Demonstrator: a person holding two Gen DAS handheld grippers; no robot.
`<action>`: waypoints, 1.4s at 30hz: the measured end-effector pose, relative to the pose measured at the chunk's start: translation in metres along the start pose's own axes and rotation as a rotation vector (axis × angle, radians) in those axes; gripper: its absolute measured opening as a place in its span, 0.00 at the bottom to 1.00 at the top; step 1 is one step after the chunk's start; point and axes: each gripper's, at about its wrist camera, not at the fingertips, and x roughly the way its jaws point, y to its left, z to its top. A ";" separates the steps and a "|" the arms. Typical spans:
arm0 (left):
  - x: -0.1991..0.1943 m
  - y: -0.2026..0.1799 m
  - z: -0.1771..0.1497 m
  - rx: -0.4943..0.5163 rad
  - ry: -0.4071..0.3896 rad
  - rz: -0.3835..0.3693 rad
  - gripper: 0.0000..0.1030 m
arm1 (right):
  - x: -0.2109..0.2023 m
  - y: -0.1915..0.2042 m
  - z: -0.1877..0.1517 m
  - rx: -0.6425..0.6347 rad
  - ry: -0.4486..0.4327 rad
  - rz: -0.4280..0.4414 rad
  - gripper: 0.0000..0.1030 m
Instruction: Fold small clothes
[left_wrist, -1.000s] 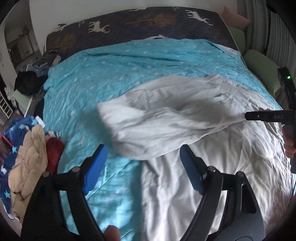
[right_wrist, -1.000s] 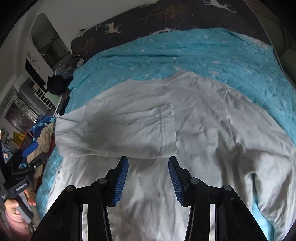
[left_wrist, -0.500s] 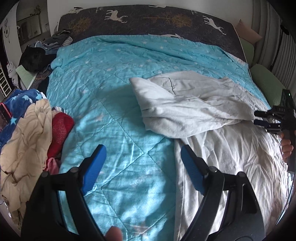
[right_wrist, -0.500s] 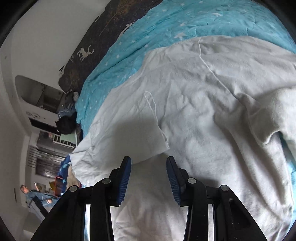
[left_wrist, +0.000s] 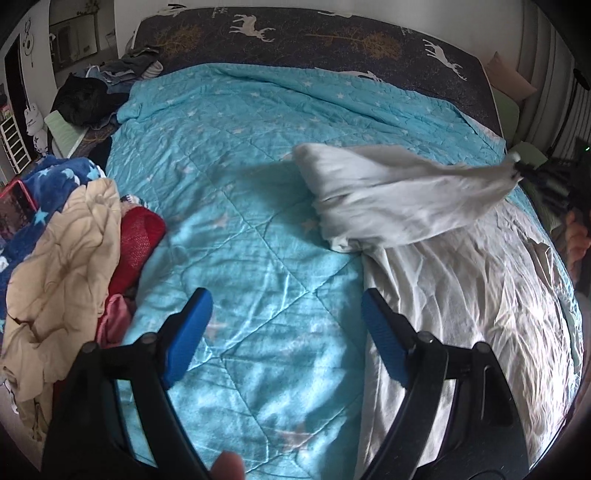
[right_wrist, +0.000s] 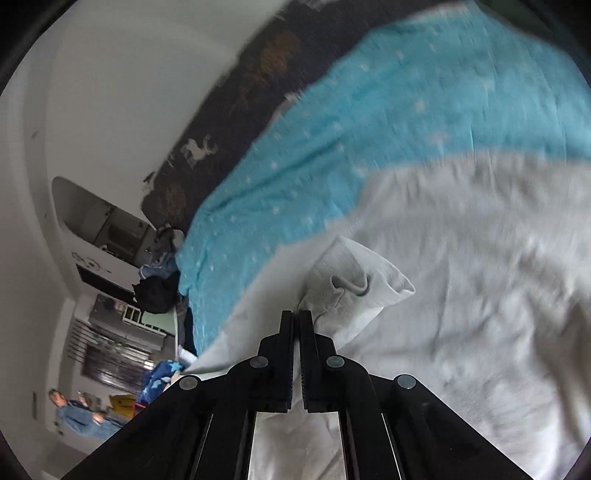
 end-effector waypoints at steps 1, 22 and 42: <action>-0.001 -0.003 0.002 0.006 -0.005 -0.004 0.80 | -0.016 0.007 0.008 -0.039 -0.037 -0.014 0.02; 0.074 -0.063 0.033 0.092 0.087 -0.037 0.81 | -0.060 -0.066 0.043 -0.109 0.027 -0.268 0.55; 0.100 -0.045 0.020 0.042 0.056 0.198 0.84 | -0.058 -0.099 0.041 0.006 -0.106 -0.398 0.04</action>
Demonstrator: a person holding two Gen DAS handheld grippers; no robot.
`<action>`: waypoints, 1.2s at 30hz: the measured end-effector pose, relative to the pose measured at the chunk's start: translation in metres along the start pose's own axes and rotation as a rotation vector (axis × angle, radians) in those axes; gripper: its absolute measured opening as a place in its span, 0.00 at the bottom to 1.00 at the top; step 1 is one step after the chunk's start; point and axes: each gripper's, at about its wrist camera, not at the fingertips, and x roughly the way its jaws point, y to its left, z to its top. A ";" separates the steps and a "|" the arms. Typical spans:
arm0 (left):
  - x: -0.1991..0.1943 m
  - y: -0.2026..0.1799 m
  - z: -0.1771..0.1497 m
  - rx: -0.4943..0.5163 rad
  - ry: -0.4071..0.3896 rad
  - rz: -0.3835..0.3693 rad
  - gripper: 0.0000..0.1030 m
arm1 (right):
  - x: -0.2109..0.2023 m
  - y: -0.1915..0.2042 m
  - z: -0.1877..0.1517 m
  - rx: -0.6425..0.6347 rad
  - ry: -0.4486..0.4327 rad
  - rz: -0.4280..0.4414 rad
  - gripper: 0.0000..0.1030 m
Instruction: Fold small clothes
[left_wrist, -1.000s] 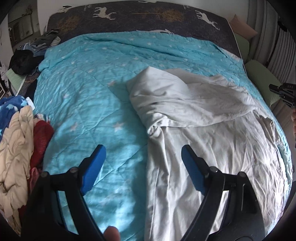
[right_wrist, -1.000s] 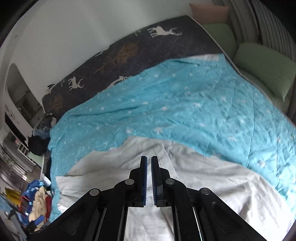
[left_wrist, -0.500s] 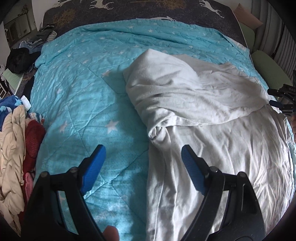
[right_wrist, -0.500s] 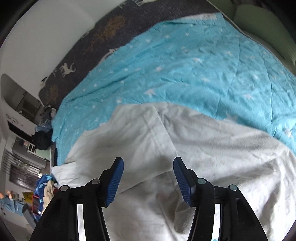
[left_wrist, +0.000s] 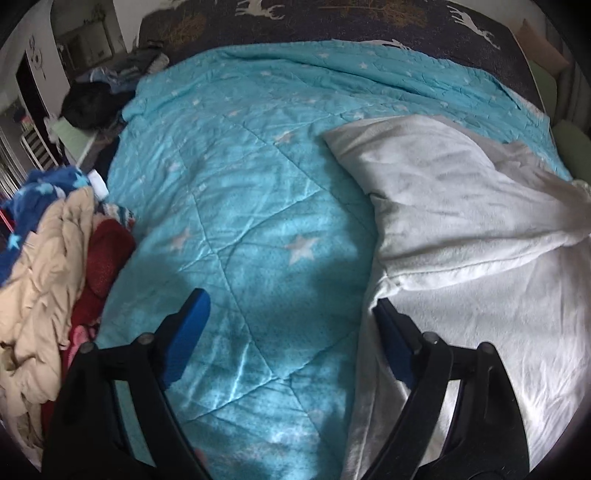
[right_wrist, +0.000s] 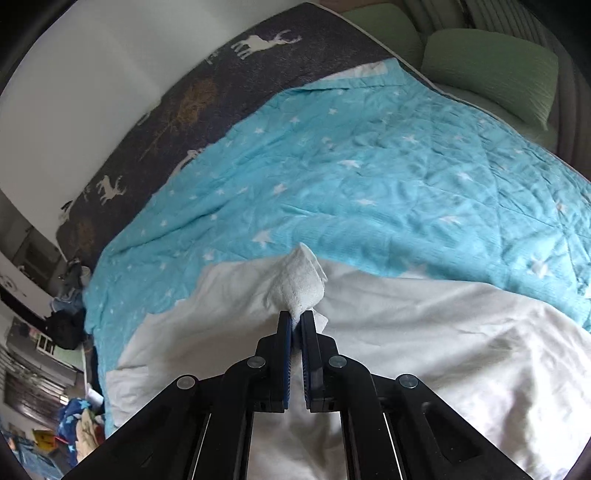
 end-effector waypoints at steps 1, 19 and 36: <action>-0.001 -0.001 0.000 0.010 -0.003 0.007 0.84 | 0.004 -0.002 -0.001 -0.031 0.039 -0.001 0.06; -0.018 0.009 0.017 -0.068 0.007 -0.173 0.84 | -0.011 0.179 -0.022 -0.628 0.032 0.097 0.38; -0.015 0.026 0.015 -0.010 0.006 -0.338 0.84 | 0.085 0.321 -0.056 -0.662 0.240 0.161 0.62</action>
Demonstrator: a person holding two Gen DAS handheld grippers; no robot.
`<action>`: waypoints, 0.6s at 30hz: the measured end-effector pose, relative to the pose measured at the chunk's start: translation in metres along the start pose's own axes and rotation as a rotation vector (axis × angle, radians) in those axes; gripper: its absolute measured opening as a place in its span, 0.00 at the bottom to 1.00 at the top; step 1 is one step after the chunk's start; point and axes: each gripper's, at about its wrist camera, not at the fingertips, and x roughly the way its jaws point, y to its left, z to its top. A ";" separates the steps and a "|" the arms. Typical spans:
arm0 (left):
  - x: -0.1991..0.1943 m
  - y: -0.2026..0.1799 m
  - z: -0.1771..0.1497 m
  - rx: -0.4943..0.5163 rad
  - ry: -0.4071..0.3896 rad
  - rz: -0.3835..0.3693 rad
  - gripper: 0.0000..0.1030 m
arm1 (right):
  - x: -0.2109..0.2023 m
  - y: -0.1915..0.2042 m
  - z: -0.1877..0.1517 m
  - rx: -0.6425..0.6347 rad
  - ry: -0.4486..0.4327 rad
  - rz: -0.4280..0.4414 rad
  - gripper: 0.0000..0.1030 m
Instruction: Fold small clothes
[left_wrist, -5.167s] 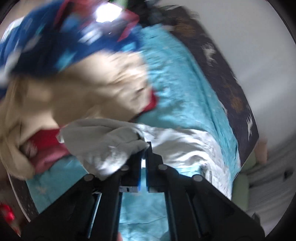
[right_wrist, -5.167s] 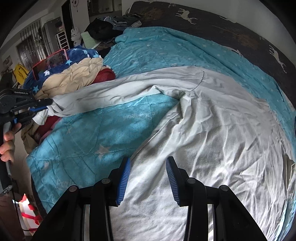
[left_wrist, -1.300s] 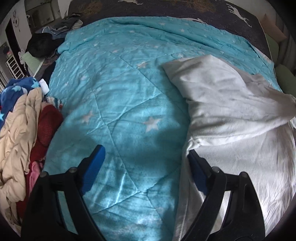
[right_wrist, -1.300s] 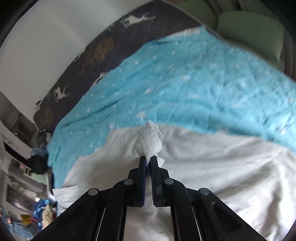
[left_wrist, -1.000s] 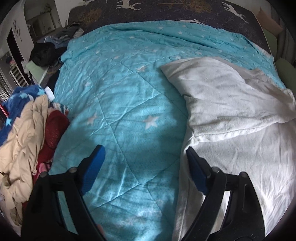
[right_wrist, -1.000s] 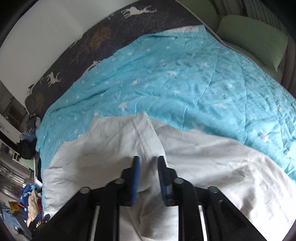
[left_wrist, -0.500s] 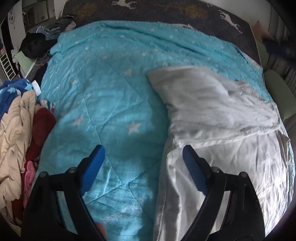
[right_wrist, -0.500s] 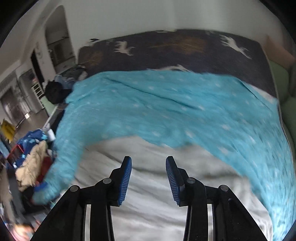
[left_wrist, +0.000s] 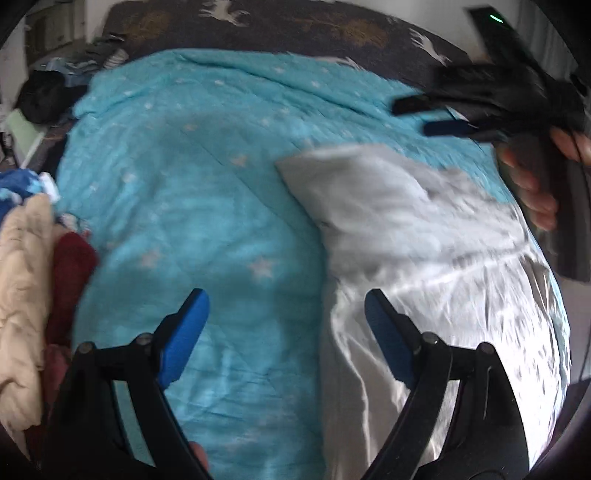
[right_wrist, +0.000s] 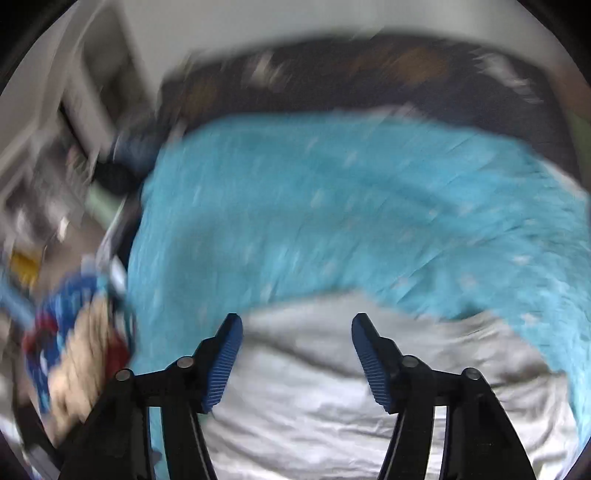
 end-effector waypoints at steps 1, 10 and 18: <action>0.010 -0.002 -0.005 0.014 0.025 -0.015 0.84 | 0.017 -0.001 -0.003 0.000 0.040 0.050 0.62; 0.030 0.007 -0.011 0.012 -0.005 0.015 0.63 | 0.109 0.038 -0.020 -0.224 0.192 0.106 0.21; 0.026 0.008 -0.019 0.024 -0.039 0.077 0.64 | 0.100 -0.010 -0.016 -0.040 0.069 0.023 0.07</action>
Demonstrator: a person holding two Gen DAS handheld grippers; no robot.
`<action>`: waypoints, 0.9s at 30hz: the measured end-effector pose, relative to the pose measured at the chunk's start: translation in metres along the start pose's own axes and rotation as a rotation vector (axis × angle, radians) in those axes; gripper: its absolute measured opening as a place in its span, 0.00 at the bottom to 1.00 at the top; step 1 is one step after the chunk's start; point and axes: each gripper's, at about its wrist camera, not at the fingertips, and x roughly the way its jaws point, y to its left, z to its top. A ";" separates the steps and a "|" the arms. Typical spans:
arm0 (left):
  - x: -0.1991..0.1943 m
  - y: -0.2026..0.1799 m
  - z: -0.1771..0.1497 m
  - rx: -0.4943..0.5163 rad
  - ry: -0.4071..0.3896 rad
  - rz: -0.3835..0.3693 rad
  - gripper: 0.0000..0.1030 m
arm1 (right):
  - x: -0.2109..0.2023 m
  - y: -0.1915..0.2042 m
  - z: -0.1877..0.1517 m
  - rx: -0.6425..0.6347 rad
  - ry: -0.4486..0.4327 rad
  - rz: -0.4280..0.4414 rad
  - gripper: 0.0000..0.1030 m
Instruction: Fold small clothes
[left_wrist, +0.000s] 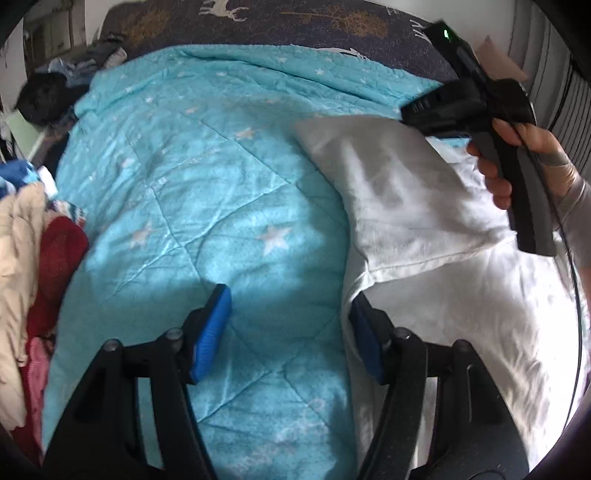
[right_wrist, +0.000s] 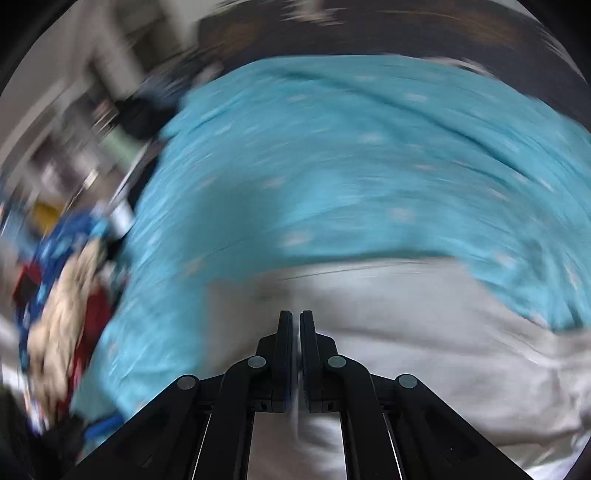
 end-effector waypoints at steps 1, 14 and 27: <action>-0.002 0.000 -0.001 0.000 -0.002 0.013 0.64 | 0.001 -0.008 -0.002 0.012 -0.001 -0.049 0.14; -0.082 -0.019 -0.007 -0.015 -0.091 0.065 0.66 | -0.205 -0.135 -0.132 0.368 -0.195 0.012 0.56; -0.088 -0.196 0.000 0.177 -0.039 -0.205 0.77 | -0.375 -0.292 -0.537 1.184 -0.501 -0.053 0.62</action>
